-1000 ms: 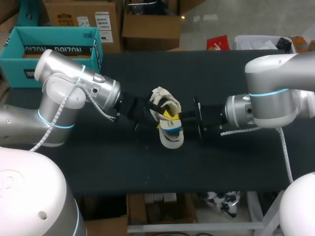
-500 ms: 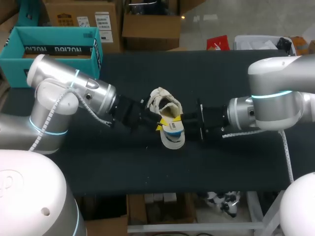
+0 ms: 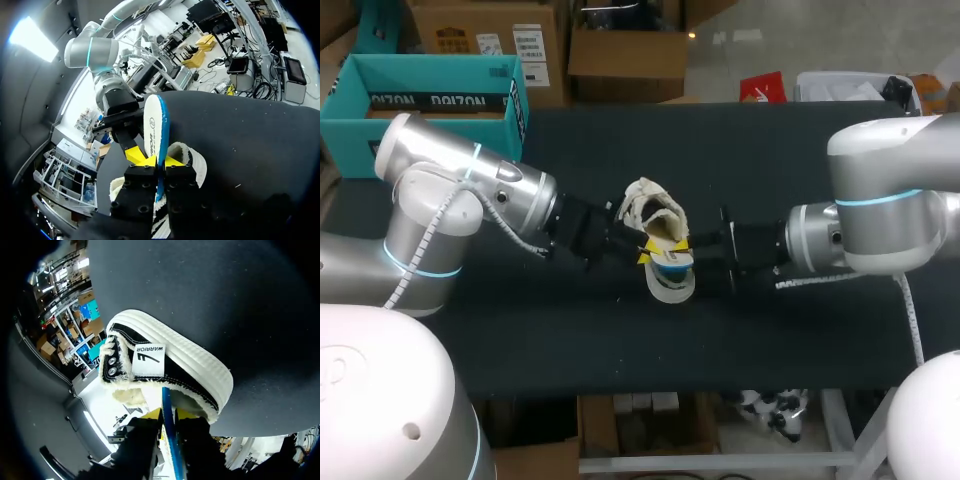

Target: Open the shoe tongue, take the insole out of the shoe, put the insole back into the shoe, and pack the shoe into the shoebox

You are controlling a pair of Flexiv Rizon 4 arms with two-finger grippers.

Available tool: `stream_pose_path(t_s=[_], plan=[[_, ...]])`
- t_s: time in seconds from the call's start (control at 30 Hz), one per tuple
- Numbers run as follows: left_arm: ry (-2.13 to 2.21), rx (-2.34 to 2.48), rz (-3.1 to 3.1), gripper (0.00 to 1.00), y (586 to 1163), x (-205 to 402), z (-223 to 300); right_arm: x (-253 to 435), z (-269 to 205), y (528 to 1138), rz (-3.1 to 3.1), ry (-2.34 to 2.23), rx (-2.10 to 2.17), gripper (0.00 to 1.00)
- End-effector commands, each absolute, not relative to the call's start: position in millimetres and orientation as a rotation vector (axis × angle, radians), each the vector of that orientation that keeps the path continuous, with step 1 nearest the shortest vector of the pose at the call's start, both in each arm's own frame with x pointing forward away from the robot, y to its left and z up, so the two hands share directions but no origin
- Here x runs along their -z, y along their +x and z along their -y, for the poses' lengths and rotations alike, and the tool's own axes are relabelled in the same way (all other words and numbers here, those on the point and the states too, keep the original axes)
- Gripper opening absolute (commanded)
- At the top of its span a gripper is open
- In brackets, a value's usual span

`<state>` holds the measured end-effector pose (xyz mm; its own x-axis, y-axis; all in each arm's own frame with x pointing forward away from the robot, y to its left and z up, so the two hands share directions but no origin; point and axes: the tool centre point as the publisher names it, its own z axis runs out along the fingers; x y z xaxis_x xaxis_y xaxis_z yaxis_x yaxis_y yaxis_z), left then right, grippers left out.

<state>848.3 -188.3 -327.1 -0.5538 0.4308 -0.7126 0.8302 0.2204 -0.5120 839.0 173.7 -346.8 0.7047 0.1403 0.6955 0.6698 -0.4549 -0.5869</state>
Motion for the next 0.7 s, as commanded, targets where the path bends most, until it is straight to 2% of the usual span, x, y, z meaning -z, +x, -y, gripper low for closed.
stream_pose_path(t_s=[0.03,0.63,0.7], plan=[[1.158,1.280,-2.078,0.00,850.0,331.4,192.2,342.6,-172.2,832.8,0.628,-1.986,0.733,0.00],[1.059,1.196,-2.140,0.00,875.2,349.0,190.1,364.4,-183.4,876.2,0.691,-1.992,0.707,0.00],[1.058,1.203,-2.140,0.29,873.3,348.0,188.3,364.7,-181.9,875.4,0.686,-1.998,0.708,0.00]])
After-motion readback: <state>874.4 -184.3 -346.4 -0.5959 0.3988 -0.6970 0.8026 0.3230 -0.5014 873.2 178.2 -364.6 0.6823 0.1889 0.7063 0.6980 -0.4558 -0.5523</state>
